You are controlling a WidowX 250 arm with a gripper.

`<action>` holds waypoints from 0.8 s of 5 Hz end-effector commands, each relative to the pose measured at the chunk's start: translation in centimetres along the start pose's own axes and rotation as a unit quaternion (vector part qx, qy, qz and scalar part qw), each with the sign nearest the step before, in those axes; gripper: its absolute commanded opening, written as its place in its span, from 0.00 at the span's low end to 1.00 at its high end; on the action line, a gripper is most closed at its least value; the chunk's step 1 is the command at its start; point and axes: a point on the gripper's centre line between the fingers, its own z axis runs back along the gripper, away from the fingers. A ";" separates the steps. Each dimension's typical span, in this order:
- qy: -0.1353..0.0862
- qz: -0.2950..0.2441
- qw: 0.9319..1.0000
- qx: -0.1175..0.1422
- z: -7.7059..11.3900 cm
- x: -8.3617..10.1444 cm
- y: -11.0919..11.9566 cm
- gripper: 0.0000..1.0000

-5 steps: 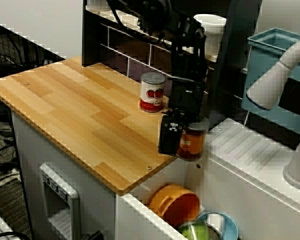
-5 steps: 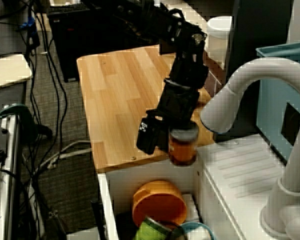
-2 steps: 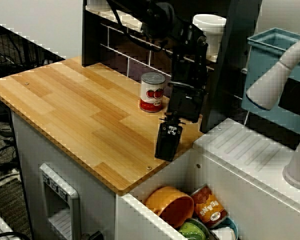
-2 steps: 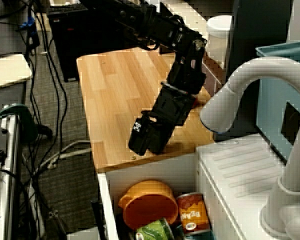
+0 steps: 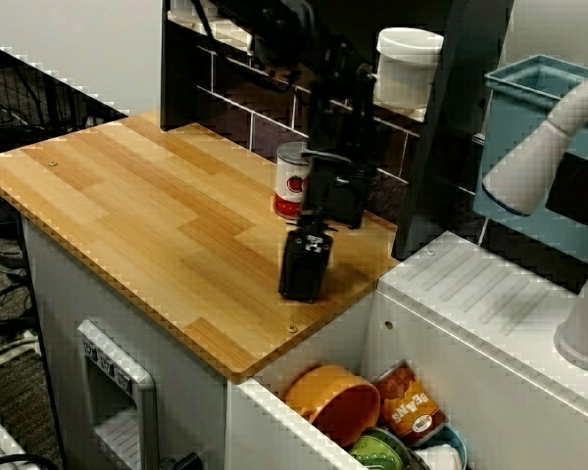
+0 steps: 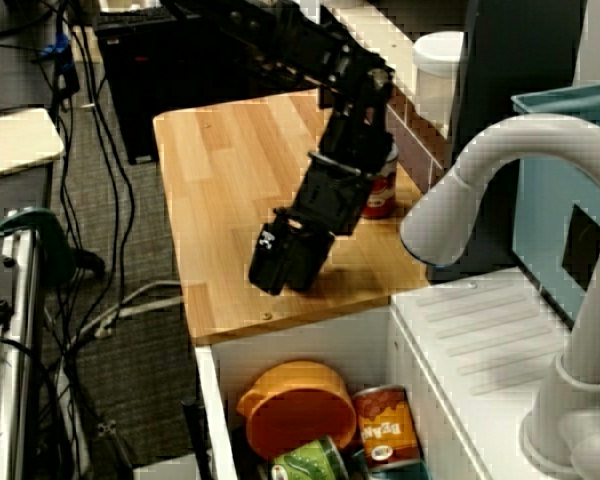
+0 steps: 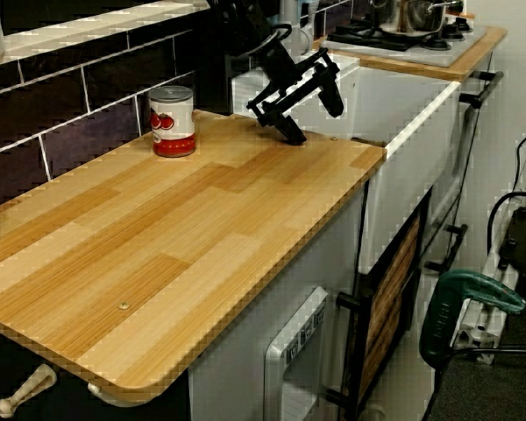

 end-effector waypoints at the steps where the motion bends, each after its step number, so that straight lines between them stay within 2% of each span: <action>1: -0.113 0.145 0.976 0.115 4.6 -4.2 -0.2 1.00; 2: -0.187 0.247 0.941 0.139 5.1 -5.5 0.5 1.00; 3: -0.261 0.340 0.896 0.113 5.3 -6.2 1.7 1.00; 4: -0.313 0.404 0.852 0.110 5.3 -6.5 3.0 1.00</action>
